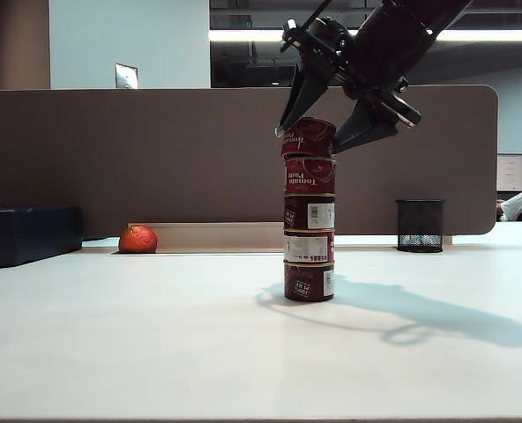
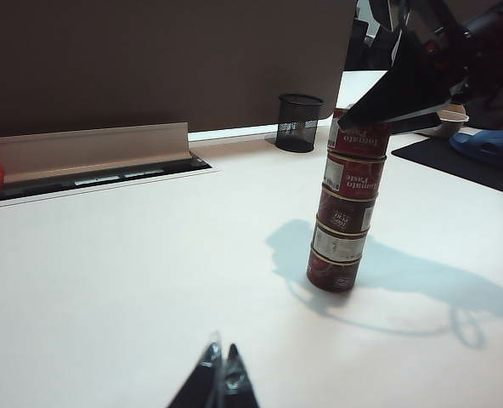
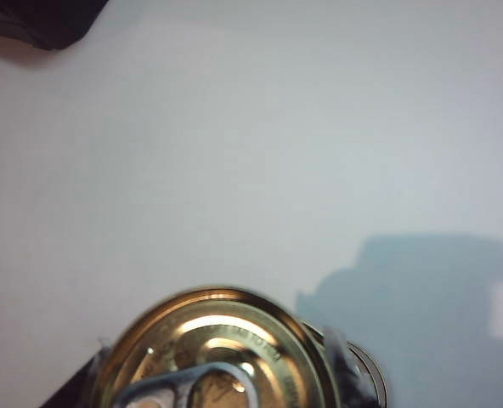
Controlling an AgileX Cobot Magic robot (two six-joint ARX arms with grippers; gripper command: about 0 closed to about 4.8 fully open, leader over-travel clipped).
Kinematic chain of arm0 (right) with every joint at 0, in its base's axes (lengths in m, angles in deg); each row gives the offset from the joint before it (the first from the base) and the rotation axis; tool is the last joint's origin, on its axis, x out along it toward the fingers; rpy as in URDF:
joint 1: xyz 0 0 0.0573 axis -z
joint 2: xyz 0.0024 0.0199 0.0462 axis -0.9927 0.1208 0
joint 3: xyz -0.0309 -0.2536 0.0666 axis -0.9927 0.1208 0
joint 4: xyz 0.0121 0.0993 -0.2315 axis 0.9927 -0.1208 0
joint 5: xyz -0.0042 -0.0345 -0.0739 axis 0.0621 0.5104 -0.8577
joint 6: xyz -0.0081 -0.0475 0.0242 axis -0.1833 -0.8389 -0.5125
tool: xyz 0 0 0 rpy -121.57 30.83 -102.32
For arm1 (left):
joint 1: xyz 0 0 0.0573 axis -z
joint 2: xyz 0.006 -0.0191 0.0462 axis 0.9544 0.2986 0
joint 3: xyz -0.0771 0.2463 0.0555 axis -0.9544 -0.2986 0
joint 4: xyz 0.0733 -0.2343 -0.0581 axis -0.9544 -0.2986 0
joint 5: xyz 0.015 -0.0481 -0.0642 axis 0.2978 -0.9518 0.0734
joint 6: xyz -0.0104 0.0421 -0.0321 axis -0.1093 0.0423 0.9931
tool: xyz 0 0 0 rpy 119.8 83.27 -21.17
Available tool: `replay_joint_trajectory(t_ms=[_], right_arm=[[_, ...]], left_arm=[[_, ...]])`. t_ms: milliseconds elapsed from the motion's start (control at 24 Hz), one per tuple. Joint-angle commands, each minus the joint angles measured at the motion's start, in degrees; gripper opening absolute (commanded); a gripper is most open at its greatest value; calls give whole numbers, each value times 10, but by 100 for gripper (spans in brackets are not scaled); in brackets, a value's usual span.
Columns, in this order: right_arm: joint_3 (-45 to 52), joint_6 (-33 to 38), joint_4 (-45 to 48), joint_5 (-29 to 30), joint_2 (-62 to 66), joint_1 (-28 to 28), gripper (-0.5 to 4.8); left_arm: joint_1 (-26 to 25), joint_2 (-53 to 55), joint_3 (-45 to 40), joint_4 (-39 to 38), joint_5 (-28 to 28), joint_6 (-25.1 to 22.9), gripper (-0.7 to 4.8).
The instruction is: Take a can of tomato sauce from the stacked ones and place it on the table.
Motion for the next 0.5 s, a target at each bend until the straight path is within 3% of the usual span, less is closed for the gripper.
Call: replay_joint_trajectory(t_ms=[42, 501], right_arm=[[-1, 2, -7, 4, -1, -1, 260], [-2, 2, -4, 4, -5, -1, 260]], left_arm=[[0, 0, 4, 7, 1, 1, -6], [0, 0, 4, 7, 1, 1, -6]])
